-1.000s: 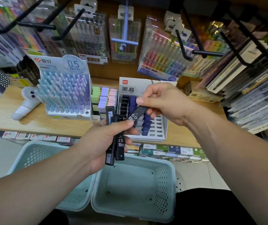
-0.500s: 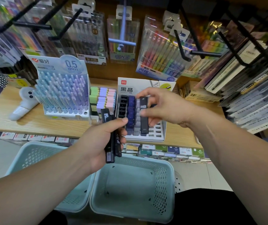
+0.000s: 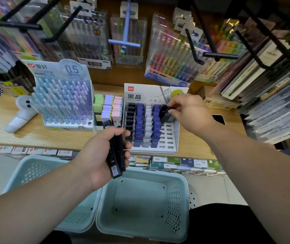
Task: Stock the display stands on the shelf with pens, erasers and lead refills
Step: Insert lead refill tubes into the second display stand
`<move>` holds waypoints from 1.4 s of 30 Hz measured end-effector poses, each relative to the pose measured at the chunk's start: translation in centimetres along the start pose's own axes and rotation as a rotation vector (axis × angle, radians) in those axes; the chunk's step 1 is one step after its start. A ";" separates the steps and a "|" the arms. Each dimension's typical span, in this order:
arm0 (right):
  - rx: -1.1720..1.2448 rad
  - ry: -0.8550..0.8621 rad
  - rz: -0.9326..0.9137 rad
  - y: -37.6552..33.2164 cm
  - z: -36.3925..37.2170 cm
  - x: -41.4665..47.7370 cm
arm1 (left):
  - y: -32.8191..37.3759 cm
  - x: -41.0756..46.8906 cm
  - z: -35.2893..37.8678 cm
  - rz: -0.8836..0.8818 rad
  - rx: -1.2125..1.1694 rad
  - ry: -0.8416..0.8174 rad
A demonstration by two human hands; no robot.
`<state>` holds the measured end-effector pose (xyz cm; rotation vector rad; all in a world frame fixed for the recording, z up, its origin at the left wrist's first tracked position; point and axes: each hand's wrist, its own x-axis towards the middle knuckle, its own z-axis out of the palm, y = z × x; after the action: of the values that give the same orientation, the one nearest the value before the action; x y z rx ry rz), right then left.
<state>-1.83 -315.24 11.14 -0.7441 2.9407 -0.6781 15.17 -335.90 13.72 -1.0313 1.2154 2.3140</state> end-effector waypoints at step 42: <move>0.024 -0.040 -0.022 -3.9 -0.2 -0.3 | 0.2 -1.5 1.0 0.029 0.075 -0.161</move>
<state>0.09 -318.08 12.95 -0.7801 2.8876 -0.6907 15.59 -335.15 15.35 -0.7902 1.2493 2.3038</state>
